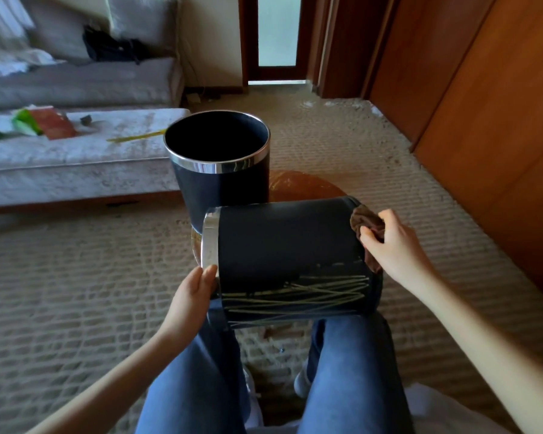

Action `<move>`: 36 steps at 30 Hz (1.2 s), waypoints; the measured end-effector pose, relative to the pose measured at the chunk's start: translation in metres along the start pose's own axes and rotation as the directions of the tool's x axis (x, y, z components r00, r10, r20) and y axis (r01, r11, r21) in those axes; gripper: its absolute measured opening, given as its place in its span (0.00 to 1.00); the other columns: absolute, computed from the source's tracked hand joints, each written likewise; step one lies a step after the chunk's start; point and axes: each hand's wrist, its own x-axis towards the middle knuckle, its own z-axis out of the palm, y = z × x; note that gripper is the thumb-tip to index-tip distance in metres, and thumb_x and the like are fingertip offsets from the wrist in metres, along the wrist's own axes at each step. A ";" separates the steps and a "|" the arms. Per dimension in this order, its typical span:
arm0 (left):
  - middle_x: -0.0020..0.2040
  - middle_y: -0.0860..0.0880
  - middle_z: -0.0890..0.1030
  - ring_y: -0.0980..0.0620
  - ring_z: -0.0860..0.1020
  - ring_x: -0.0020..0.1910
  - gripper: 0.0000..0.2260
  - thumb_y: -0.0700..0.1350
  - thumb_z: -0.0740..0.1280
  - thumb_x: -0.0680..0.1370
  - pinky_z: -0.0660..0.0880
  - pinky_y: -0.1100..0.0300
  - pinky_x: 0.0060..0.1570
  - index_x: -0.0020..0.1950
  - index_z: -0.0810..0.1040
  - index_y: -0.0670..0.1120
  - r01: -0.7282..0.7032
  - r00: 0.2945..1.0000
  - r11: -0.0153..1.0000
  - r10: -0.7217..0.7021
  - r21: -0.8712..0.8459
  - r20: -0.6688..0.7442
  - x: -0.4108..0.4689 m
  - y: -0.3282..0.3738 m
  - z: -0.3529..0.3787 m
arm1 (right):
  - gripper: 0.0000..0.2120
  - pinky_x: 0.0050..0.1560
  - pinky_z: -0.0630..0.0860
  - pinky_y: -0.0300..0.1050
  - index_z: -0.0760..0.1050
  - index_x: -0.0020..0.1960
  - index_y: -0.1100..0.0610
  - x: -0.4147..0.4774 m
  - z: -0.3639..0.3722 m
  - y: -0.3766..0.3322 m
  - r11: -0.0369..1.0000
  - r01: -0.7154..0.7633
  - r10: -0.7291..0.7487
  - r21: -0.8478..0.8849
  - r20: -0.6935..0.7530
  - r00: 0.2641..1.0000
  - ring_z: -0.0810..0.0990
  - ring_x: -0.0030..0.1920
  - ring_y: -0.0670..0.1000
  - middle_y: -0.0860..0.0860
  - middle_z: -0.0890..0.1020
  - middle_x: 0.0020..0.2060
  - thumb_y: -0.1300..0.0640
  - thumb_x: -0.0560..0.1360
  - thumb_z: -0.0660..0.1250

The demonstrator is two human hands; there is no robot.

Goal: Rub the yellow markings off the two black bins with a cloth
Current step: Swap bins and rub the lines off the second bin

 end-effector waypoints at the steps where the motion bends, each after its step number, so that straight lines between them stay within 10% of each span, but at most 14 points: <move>1: 0.42 0.45 0.85 0.50 0.84 0.46 0.16 0.54 0.58 0.84 0.78 0.52 0.52 0.45 0.77 0.45 0.005 1.000 1.000 -0.005 -0.022 -0.009 -0.001 0.003 0.002 | 0.11 0.35 0.67 0.46 0.69 0.56 0.60 0.000 -0.001 -0.003 1.000 -0.004 0.004 -0.003 -0.004 1.000 0.79 0.42 0.56 0.56 0.80 0.43 0.55 0.79 0.65; 6: 0.29 0.50 0.72 0.55 0.70 0.28 0.18 0.47 0.57 0.86 0.69 0.59 0.33 0.36 0.70 0.44 0.019 0.999 0.999 -0.021 -0.040 -0.046 0.006 0.021 0.001 | 0.08 0.32 0.66 0.47 0.66 0.52 0.59 0.006 -0.004 -0.015 1.000 0.015 -0.014 -0.013 0.029 0.999 0.77 0.36 0.55 0.54 0.77 0.37 0.57 0.79 0.64; 15: 0.38 0.42 0.77 0.47 0.74 0.38 0.18 0.52 0.58 0.85 0.71 0.56 0.37 0.45 0.79 0.41 0.104 0.990 0.975 -0.120 -0.199 -0.073 0.042 0.038 -0.005 | 0.18 0.44 0.76 0.54 0.75 0.63 0.58 0.042 -0.018 -0.017 0.755 0.461 -0.507 -0.466 0.030 0.861 0.75 0.49 0.59 0.55 0.76 0.50 0.63 0.74 0.70; 19: 0.32 0.49 0.74 0.52 0.71 0.30 0.17 0.51 0.57 0.85 0.67 0.59 0.29 0.43 0.76 0.45 0.072 0.989 0.976 -0.097 -0.204 -0.115 0.056 0.044 0.000 | 0.23 0.58 0.71 0.51 0.76 0.67 0.55 0.043 0.007 -0.014 0.797 0.502 -0.467 -0.337 0.184 0.865 0.75 0.58 0.57 0.53 0.78 0.57 0.43 0.78 0.61; 26: 0.62 0.49 0.81 0.46 0.78 0.65 0.24 0.62 0.58 0.75 0.71 0.42 0.69 0.67 0.76 0.55 0.031 0.990 0.978 -0.059 -0.207 -0.132 0.079 0.029 -0.002 | 0.14 0.63 0.72 0.47 0.81 0.62 0.60 -0.003 0.013 -0.001 0.735 0.641 -0.667 -0.222 -0.061 0.743 0.78 0.57 0.54 0.54 0.82 0.54 0.61 0.78 0.67; 30: 0.71 0.49 0.77 0.43 0.73 0.72 0.30 0.68 0.59 0.73 0.65 0.36 0.73 0.73 0.69 0.61 0.058 0.995 0.980 -0.073 -0.189 -0.071 0.086 0.024 -0.005 | 0.13 0.64 0.73 0.53 0.82 0.61 0.61 -0.024 0.015 0.008 0.635 0.731 -0.763 -0.248 -0.054 0.644 0.79 0.58 0.57 0.58 0.82 0.55 0.66 0.77 0.68; 36: 0.73 0.49 0.75 0.49 0.72 0.72 0.19 0.51 0.56 0.85 0.67 0.43 0.74 0.77 0.67 0.55 0.013 0.992 0.992 -0.029 -0.128 -0.126 0.068 0.040 -0.002 | 0.12 0.60 0.71 0.50 0.82 0.60 0.59 0.091 0.026 -0.038 0.832 0.491 -0.431 -0.258 0.255 0.865 0.78 0.58 0.59 0.56 0.82 0.55 0.64 0.79 0.64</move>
